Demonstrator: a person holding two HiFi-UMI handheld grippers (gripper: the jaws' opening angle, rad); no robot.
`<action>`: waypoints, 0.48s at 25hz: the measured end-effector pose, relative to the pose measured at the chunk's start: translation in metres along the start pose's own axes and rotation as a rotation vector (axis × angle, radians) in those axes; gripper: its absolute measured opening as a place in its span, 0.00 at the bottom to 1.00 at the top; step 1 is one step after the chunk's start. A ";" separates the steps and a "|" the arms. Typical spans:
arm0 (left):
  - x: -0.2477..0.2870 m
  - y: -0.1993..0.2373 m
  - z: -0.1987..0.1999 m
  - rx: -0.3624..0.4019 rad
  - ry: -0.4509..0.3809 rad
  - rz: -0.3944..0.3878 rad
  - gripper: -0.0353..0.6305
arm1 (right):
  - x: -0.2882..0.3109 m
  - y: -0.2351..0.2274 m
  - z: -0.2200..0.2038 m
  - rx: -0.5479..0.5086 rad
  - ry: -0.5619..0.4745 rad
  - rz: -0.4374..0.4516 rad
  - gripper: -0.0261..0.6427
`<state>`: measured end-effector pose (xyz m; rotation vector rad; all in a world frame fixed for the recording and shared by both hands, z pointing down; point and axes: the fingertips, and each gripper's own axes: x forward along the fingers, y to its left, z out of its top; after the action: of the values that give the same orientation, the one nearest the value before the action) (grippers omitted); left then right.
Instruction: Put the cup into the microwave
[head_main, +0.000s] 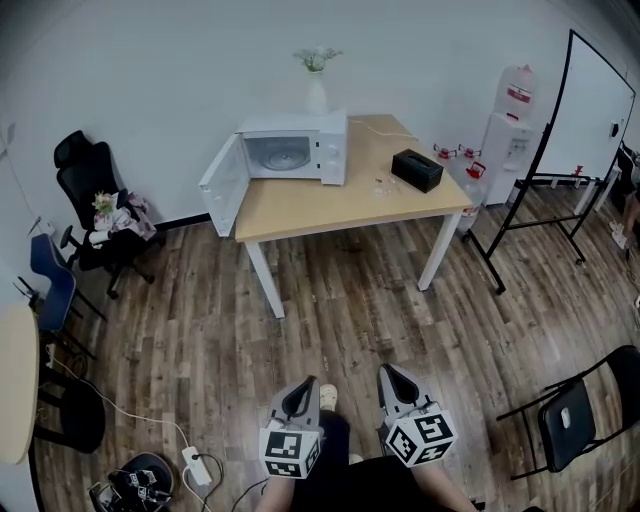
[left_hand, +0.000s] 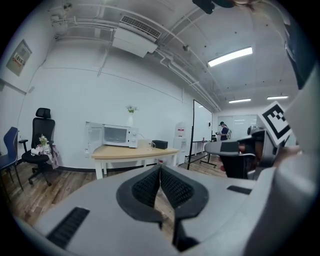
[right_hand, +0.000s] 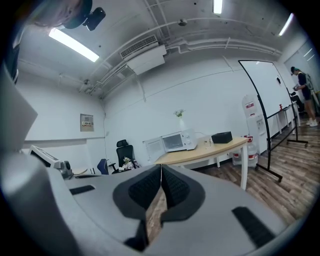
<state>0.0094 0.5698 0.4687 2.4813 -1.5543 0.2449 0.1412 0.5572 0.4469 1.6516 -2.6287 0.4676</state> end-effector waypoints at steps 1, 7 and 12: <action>0.007 0.003 0.003 0.000 -0.002 0.001 0.06 | 0.007 -0.002 0.003 -0.001 0.001 0.000 0.03; 0.044 0.025 0.020 -0.005 -0.009 0.016 0.06 | 0.054 -0.012 0.016 -0.016 0.012 0.020 0.03; 0.071 0.048 0.033 -0.014 -0.007 0.030 0.06 | 0.093 -0.017 0.026 -0.020 0.035 0.039 0.03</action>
<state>-0.0014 0.4792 0.4587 2.4516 -1.5918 0.2297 0.1190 0.4616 0.4412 1.5740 -2.6361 0.4647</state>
